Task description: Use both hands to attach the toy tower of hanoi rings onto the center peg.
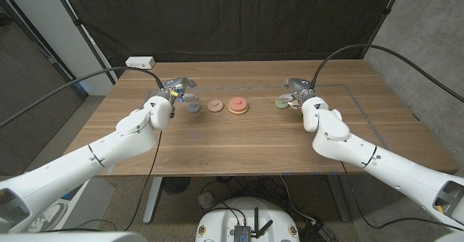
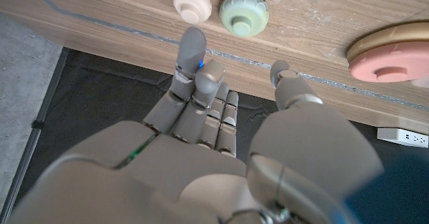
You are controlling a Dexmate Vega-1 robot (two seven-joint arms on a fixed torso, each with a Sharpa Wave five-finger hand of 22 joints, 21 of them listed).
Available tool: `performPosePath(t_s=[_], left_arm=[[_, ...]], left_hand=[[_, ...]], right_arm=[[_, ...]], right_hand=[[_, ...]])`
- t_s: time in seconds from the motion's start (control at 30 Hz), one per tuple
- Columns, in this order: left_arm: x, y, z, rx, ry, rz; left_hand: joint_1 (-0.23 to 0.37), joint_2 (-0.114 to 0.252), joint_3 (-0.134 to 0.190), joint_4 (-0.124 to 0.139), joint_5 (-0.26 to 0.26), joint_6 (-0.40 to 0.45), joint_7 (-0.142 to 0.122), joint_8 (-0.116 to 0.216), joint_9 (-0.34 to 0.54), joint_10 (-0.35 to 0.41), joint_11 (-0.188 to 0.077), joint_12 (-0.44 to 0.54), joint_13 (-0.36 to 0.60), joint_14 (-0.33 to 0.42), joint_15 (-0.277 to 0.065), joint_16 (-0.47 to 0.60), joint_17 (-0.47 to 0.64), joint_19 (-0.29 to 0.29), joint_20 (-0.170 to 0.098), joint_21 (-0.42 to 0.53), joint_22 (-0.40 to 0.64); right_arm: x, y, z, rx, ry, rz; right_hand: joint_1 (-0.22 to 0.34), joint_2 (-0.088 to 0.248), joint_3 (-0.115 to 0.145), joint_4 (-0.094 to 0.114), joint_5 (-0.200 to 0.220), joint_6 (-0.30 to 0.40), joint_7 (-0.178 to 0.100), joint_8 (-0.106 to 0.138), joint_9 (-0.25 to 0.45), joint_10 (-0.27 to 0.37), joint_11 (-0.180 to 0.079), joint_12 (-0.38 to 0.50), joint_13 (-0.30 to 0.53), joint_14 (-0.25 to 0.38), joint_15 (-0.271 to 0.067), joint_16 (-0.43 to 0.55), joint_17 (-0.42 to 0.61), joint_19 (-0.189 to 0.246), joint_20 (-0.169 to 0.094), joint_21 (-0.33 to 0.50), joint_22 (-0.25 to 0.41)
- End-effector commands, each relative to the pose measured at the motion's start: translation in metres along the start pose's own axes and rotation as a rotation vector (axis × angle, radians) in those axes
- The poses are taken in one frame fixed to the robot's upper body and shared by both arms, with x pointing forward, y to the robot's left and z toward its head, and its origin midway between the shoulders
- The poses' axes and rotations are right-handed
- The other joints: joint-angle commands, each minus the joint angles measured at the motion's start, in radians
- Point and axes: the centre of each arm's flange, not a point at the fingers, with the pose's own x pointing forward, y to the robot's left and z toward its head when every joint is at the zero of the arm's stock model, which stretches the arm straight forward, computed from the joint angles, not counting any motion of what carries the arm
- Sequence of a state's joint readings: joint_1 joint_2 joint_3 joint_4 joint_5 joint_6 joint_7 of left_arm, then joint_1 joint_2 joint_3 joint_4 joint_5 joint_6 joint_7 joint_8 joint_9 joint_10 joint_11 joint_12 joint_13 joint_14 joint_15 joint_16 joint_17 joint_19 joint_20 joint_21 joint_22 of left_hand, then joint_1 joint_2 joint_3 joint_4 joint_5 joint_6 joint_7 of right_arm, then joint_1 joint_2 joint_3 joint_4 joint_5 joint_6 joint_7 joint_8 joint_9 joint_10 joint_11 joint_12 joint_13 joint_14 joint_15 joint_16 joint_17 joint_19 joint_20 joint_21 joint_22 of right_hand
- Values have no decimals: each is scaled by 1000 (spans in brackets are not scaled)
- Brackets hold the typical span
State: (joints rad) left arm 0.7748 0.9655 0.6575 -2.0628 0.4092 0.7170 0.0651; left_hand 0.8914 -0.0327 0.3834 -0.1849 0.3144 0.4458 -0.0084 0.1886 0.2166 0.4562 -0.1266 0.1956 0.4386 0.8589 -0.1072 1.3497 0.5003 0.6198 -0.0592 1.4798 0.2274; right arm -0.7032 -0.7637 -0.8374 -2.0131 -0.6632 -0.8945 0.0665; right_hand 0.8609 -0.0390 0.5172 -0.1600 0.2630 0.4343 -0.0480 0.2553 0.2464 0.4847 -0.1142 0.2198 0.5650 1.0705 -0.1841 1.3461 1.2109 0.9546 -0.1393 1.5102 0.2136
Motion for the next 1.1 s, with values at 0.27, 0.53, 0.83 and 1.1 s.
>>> performPosePath(t_s=[0.27,0.53,0.83,1.1], left_arm=[[24,9,11,127,-49,-136],[30,10,20,186,-81,-170],[42,10,28,246,-112,-223],[55,6,32,254,-136,-284]], left_hand=[[11,-4,-14,16,-4,-33,2,-5,2,-31,13,-8,1,2,-111,15,-4,-1,-121,18,-4],[7,-7,-20,20,-6,-46,1,-4,0,-44,18,-8,-2,1,-111,18,-6,-5,-119,22,-8],[-4,-13,-32,26,-12,-83,5,-9,-3,-80,33,-12,-9,8,-110,27,-8,-2,-119,28,-14],[-20,-16,-43,32,-19,-119,19,-10,-6,-116,48,-14,-16,4,-110,31,-8,-9,-118,29,-20]], right_arm=[[-4,0,2,-8,8,8],[-5,0,3,-3,7,5],[-7,1,4,-3,13,11],[-9,1,4,-8,18,20]], right_hand=[[-1,9,5,5,11,15,-1,4,-2,10,0,4,4,6,-35,0,2,7,-78,8,1],[-6,11,6,6,14,16,-3,2,-3,14,0,4,5,5,-35,-3,2,7,-78,8,-1],[-12,14,6,8,16,22,-3,2,-3,21,0,5,7,8,-35,-2,3,10,-78,11,0],[-16,16,7,8,19,23,-2,1,-3,23,-1,4,8,9,-35,-2,4,12,-78,11,0]])
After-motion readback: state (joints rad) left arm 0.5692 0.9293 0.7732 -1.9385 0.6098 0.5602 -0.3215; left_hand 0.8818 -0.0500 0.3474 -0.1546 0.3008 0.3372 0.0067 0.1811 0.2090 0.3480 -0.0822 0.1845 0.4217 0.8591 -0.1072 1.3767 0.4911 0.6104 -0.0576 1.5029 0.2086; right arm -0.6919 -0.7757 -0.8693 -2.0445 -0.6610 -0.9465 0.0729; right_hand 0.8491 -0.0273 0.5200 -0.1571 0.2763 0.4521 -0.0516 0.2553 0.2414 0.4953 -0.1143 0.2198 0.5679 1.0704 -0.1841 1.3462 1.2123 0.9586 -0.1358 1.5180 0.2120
